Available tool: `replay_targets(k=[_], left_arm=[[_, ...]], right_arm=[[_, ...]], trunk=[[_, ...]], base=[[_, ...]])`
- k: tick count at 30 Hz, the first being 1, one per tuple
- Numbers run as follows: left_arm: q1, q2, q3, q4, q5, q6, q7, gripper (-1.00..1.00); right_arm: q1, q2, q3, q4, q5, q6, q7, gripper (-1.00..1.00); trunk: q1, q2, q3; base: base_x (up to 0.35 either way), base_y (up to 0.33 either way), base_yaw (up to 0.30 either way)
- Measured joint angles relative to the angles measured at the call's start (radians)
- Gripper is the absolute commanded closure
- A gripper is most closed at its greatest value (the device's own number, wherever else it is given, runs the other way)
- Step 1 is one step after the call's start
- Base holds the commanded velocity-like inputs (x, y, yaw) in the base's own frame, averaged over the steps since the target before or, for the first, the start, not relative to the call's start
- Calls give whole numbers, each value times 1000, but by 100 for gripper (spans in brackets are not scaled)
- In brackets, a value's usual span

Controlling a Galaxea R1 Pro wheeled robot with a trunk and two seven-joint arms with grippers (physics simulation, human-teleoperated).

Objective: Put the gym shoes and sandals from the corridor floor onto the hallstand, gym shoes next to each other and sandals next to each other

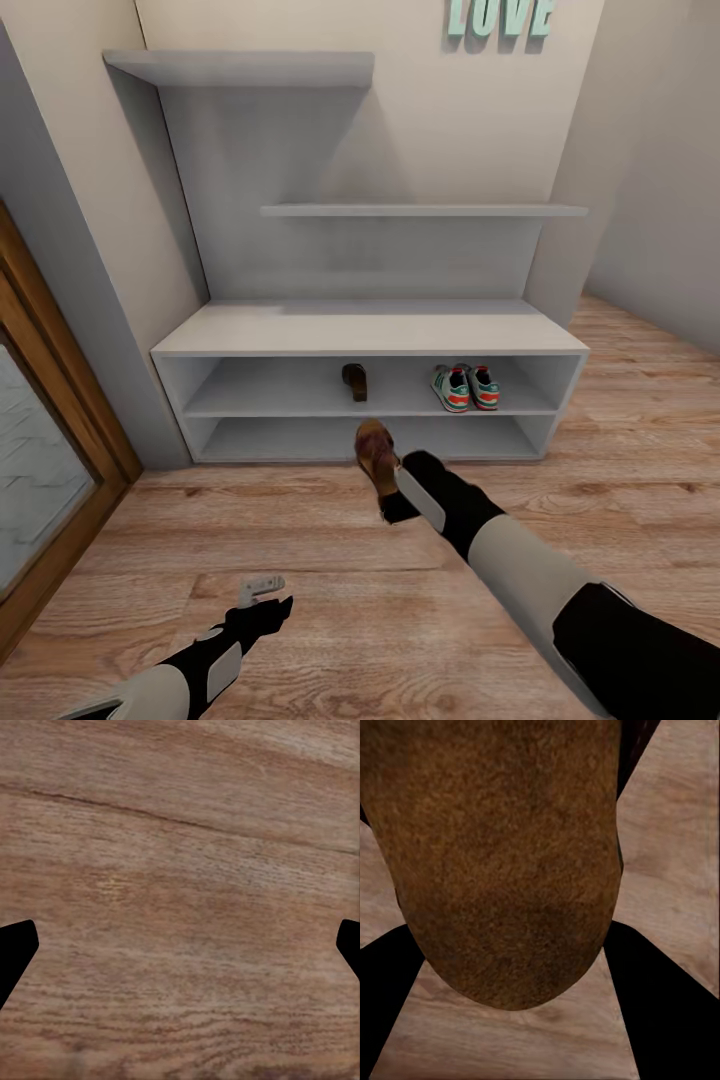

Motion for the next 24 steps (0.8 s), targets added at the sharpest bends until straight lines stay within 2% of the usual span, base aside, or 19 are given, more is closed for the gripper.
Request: replay_targets(k=[5,12,24], left_arm=[[0,0,0,-1,1,-1,0,-100],[0,0,0,-2,2,0,1,-100],[0,-3,0,-4,3,0,2,-100]], right_arm=[[-10,-1,-1,-15,10,30,-74,100],[-12,-3,-2,15,14,39,-138,100],[-13,-3,-1,38,8,36,-172,100]], trunk=[[0,0,0],[0,0,0],[0,0,0]], base=[[0,25,0],[0,144,0],[47,85,0]])
